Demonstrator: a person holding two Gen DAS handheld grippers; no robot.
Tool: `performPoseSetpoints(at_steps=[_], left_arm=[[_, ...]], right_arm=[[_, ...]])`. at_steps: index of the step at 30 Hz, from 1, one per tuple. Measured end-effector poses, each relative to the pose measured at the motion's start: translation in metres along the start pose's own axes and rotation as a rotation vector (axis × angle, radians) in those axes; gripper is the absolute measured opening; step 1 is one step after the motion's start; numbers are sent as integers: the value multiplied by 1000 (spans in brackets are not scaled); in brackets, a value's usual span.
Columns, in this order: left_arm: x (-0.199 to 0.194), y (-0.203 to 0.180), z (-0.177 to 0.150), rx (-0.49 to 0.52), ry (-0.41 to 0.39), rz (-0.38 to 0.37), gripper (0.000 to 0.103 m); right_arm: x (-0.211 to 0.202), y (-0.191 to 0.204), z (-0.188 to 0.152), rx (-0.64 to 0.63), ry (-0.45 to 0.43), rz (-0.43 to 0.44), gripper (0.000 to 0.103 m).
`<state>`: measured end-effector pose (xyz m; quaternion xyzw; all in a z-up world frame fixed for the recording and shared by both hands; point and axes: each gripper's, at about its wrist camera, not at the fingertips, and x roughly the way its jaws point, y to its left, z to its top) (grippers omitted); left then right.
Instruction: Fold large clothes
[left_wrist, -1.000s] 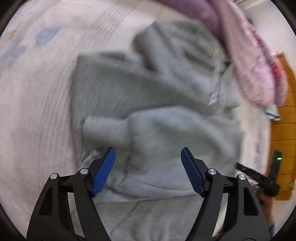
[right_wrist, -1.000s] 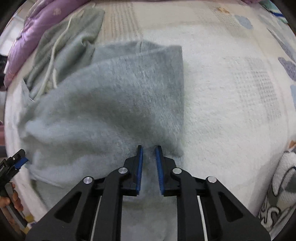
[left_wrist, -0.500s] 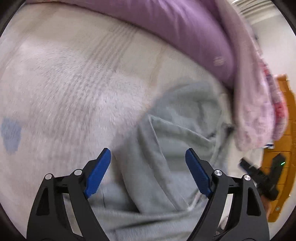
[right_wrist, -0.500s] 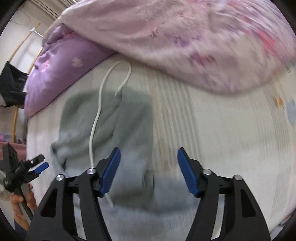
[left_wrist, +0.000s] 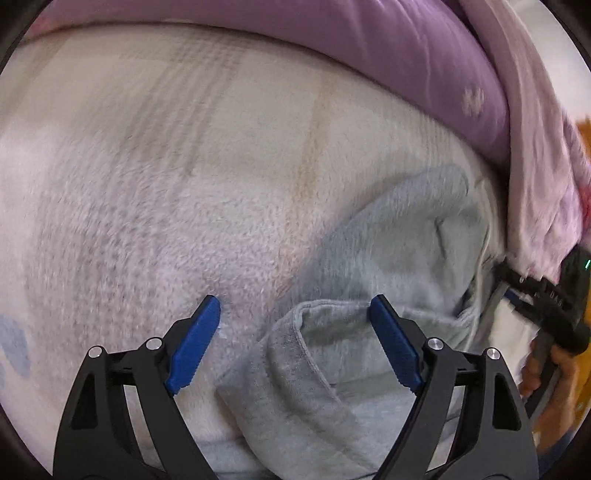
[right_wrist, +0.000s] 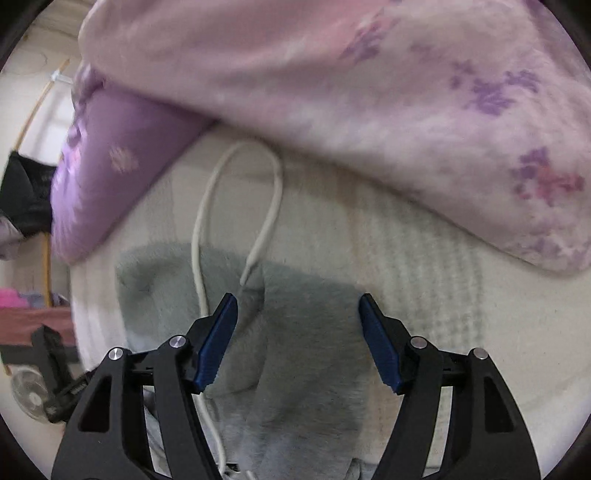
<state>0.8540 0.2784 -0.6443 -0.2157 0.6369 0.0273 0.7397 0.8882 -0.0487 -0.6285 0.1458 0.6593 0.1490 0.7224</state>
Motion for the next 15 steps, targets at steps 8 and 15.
performPoseSetpoints(at_steps=[8, 15], left_arm=[[-12, -16, -5, 70, -54, 11, 17], [-102, -19, -50, 186, -273, -62, 11]], right_arm=[[-24, 0, -20, -42, -57, -23, 13], [-106, 19, -75, -127, -264, 120, 11]])
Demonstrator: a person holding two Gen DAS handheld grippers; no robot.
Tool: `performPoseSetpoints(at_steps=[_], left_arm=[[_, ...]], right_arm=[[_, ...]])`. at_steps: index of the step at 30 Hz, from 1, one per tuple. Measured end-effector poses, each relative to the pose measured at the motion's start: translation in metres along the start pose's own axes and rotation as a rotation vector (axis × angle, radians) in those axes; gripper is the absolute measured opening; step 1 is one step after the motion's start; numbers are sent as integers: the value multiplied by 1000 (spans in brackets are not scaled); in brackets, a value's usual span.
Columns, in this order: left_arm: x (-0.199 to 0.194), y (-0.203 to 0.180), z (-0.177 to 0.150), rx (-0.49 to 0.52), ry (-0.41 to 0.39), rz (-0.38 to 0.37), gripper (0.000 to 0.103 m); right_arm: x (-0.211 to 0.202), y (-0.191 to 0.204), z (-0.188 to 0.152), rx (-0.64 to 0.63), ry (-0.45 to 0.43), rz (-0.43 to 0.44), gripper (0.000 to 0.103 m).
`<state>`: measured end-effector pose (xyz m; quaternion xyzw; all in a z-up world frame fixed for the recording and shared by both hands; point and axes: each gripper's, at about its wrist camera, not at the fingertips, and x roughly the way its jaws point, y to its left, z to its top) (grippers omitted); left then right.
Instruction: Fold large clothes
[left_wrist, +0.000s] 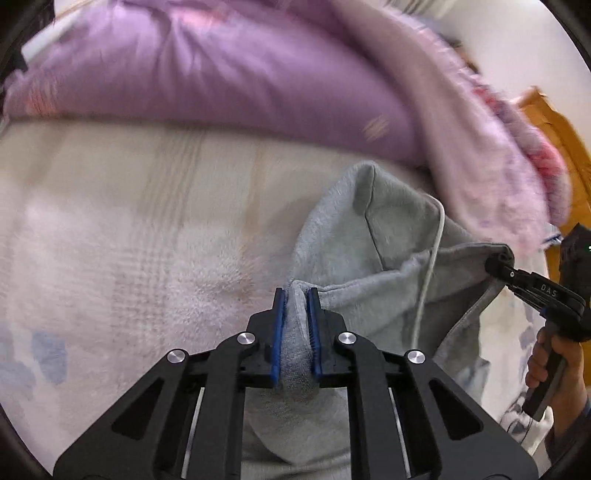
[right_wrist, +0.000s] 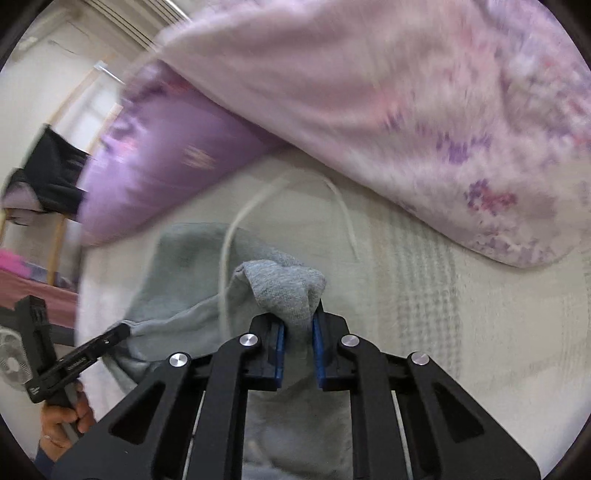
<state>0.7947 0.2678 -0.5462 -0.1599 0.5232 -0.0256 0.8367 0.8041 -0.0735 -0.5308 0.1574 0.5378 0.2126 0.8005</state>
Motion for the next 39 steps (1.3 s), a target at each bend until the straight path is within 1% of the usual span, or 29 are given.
performPoseSetpoints(at_steps=[2, 4, 6, 7, 8, 10, 12, 13, 15, 16, 17, 18, 19, 20, 21, 22, 23, 24, 25, 27, 29, 30, 31, 33, 35, 36, 37, 38, 39], left_arm=[[-37, -6, -16, 42, -59, -23, 11], [-71, -15, -45, 100, -113, -54, 11], [-90, -28, -72, 127, -138, -83, 11], [-94, -33, -84, 128, -141, -105, 11], [-100, -35, -106, 132, -130, -105, 12], [-99, -43, -142, 132, -84, -110, 13], [-93, -39, -188, 88, 3, -122, 15], [-88, -37, -203, 73, 33, -115, 16], [-80, -30, -239, -2, 119, -108, 17], [-80, -29, -250, -22, 145, -102, 20], [-82, -27, -260, -45, 171, -82, 21], [-84, -25, -267, -77, 189, -76, 21], [-90, -22, -272, -114, 192, -80, 21], [-97, -21, -273, -152, 182, -86, 23], [-103, -20, -270, -173, 168, -95, 30], [-110, -22, -268, -192, 153, -94, 42], [-115, -23, -263, -211, 141, -91, 46], [-119, -25, -254, -236, 109, -112, 49], [-121, -26, -245, -255, 91, -120, 54], [-116, -31, -226, -281, 84, -109, 59], [-104, -43, -206, -293, 92, -110, 59], [-99, -46, -197, -281, 92, -126, 66], [-88, -53, -186, -260, 111, -119, 69], [-73, -58, -171, -259, 153, -88, 69], [-74, -63, -162, -262, 149, -110, 69], [-77, -64, -159, -264, 133, -102, 69], [-81, -64, -157, -272, 118, -103, 70], [-83, -63, -157, -286, 120, -96, 71], [-86, -60, -157, -303, 124, -94, 71]], right_arm=[[-34, 10, -17, -53, -53, 1, 11], [-69, 18, -41, -61, -106, 40, 11], [-108, 22, -80, -122, -140, 8, 11], [-116, 25, -97, -142, -147, -8, 12], [-119, 27, -115, -154, -142, -25, 12], [-124, 20, -161, -162, -81, -71, 13], [-120, 7, -207, -147, 6, -124, 19], [-113, 1, -226, -142, 62, -157, 23], [-104, -11, -253, -116, 134, -199, 24], [-105, -15, -270, -96, 167, -223, 27], [-103, -18, -277, -82, 194, -241, 30], [-108, -21, -285, -51, 207, -259, 32], [-117, -22, -290, -14, 193, -246, 34], [-125, -22, -291, 15, 184, -239, 36], [-130, -20, -287, 50, 171, -232, 40], [-134, -16, -283, 75, 162, -212, 42], [-138, -11, -275, 99, 154, -179, 43], [-140, 0, -264, 105, 137, -144, 44], [-135, 13, -246, 82, 117, -123, 48], [-125, 44, -211, -29, 74, -122, 57], [-105, 71, -184, -156, 42, -146, 58], [-85, 86, -168, -222, 53, -122, 60], [-70, 89, -162, -248, 81, -117, 60], [-33, 101, -150, -305, 144, -120, 60], [-9, 109, -144, -352, 173, -137, 60], [4, 110, -145, -380, 194, -131, 48], [11, 112, -146, -390, 219, -111, 20], [13, 113, -150, -390, 232, -111, 9], [4, 116, -158, -399, 225, -96, 6]])
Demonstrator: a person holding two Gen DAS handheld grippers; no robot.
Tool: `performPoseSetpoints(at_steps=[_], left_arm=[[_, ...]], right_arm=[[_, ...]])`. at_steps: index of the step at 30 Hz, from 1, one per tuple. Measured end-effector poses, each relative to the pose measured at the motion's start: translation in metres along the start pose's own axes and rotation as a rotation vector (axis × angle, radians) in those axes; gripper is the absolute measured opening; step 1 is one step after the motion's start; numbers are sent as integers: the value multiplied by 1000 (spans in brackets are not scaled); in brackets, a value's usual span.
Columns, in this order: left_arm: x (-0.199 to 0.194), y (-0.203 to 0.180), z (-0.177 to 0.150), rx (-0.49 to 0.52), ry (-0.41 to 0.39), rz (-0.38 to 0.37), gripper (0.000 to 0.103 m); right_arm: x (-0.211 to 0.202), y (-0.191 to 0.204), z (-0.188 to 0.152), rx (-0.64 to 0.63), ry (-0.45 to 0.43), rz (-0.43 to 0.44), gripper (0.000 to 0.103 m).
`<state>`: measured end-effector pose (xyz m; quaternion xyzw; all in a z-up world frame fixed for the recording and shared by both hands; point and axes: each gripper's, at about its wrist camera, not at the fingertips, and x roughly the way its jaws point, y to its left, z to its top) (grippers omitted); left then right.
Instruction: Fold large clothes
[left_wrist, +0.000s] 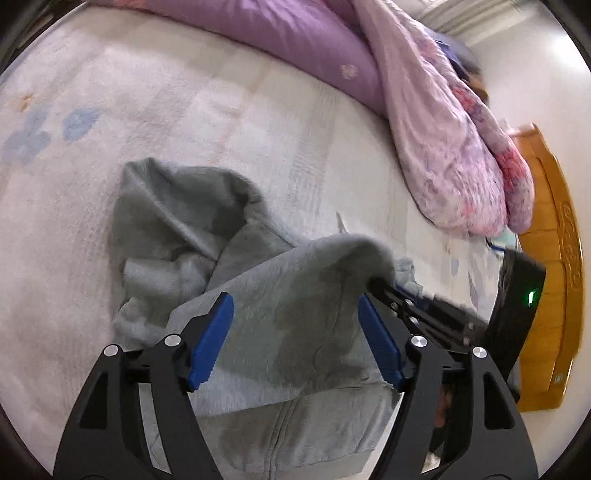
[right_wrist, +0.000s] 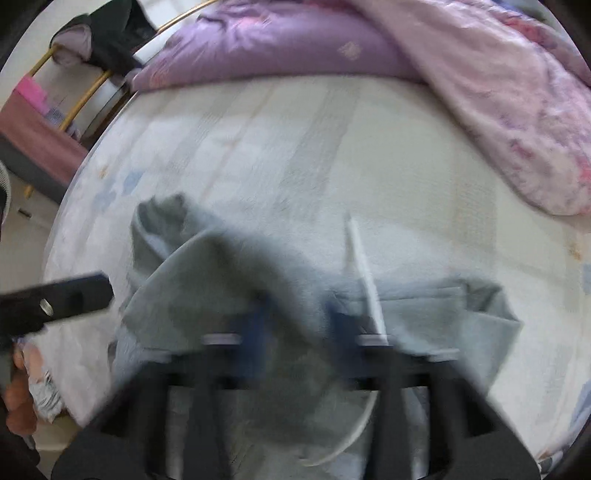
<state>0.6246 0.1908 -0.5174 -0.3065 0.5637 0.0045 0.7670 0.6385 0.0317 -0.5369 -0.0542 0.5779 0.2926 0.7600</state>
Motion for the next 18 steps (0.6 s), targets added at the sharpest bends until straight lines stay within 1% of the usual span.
performPoseSetpoints(at_steps=[1, 3, 5, 7, 8, 9, 11, 13, 14, 15, 16, 17, 18], left_arm=[[-3, 2, 0, -14, 4, -12, 71], [-14, 5, -3, -41, -2, -26, 71], [-24, 6, -7, -47, -6, -33, 72], [-29, 5, -16, -61, 0, -57, 73], [-28, 4, -20, -67, 9, -60, 74], [-25, 3, -26, -67, 25, -64, 74], [-11, 0, -45, -61, 75, -71, 74], [8, 2, -65, -76, 140, -65, 74], [23, 8, -80, -99, 185, -56, 74], [33, 12, -90, -108, 208, -38, 74], [43, 16, -101, -114, 236, -7, 74], [55, 22, -117, -128, 281, 23, 74], [59, 25, -124, -133, 295, 20, 74]], right_arm=[[-11, 6, -8, -17, -27, 15, 5], [-33, 18, -29, -47, -53, 56, 5], [-56, 29, -65, -67, -55, 109, 5], [-64, 39, -95, -79, -24, 140, 5], [-60, 45, -118, -90, 28, 141, 5], [-56, 48, -130, -96, 55, 136, 5], [-35, 51, -170, -80, 140, 117, 5], [-17, 50, -193, -55, 177, 97, 6], [-10, 47, -201, -38, 185, 89, 6], [0, 40, -208, 18, 203, 79, 9], [1, 34, -211, 61, 198, 71, 10], [0, 31, -211, 93, 186, 73, 11], [-3, 26, -210, 127, 174, 93, 12]])
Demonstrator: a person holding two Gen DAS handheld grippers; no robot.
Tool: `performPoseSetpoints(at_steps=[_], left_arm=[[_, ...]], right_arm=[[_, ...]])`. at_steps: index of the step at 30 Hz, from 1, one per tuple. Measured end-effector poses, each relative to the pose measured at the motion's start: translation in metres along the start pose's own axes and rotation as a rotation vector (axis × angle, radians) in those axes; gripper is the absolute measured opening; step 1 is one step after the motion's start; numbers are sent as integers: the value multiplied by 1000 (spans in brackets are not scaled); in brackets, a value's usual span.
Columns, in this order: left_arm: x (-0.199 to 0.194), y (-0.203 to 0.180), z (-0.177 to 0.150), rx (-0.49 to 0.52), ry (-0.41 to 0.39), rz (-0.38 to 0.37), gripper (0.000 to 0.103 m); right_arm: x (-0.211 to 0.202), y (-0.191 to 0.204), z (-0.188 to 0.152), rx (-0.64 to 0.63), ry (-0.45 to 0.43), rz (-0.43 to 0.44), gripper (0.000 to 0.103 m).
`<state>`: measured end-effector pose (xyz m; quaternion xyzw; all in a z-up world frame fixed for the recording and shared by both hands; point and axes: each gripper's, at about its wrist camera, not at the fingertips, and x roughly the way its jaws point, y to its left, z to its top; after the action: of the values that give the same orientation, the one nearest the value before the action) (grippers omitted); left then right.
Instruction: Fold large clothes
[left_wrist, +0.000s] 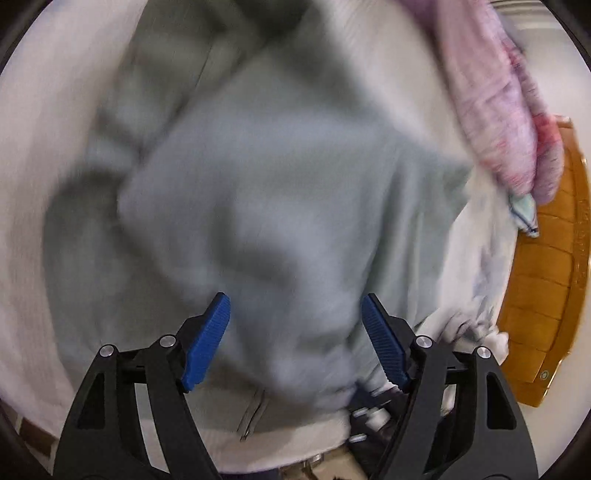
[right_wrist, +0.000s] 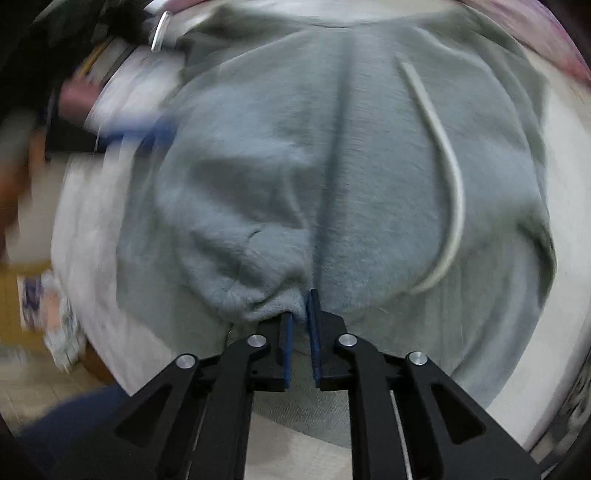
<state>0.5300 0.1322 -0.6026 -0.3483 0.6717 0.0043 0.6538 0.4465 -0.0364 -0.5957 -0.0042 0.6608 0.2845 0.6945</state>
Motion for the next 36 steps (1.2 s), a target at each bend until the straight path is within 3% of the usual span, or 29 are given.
performPoseSetpoints(at_steps=[3, 5, 6, 9, 11, 12, 15, 18, 20, 23, 26, 27, 28, 30, 34, 36], left_arm=[[29, 12, -19, 12, 52, 73, 74], [44, 21, -26, -3, 82, 117, 74], [47, 23, -27, 1, 84, 134, 74], [52, 20, -30, 50, 77, 161, 74], [53, 14, -32, 72, 74, 178, 74], [53, 12, -33, 76, 73, 181, 74], [56, 11, -33, 71, 75, 174, 74], [47, 13, -30, 44, 71, 144, 75], [34, 13, -25, 40, 58, 122, 75], [6, 8, -16, 26, 17, 69, 75], [-26, 0, 10, 6, -74, 24, 77], [-35, -2, 21, -10, -103, 12, 78], [-42, -4, 33, -31, -128, -7, 78], [-51, -10, 65, -48, -163, -41, 79], [-54, -16, 131, -97, -190, -7, 81], [-51, -13, 161, -132, -154, 39, 82]], right_arm=[[-15, -7, 1, 50, -21, 69, 15], [-27, -12, 5, 76, -14, 70, 27], [-33, -13, 7, 98, -17, 78, 39], [-53, -27, 13, 223, -55, 169, 41], [-57, -34, 21, 277, -87, 170, 41], [-49, -38, 28, 314, -74, 148, 39], [-13, -37, 44, 391, -50, 155, 19], [30, -50, 53, 462, 20, 120, 16], [48, -59, 52, 518, 52, 103, 5], [43, -61, 60, 579, 79, 148, 8], [17, -58, 79, 590, 42, 187, 14], [5, -60, 92, 608, 8, 201, 22], [-8, -63, 97, 623, -20, 199, 38], [-25, -72, 131, 653, -103, 188, 50], [-27, -93, 187, 728, -165, 143, 57], [-20, -105, 217, 767, -173, 91, 59]])
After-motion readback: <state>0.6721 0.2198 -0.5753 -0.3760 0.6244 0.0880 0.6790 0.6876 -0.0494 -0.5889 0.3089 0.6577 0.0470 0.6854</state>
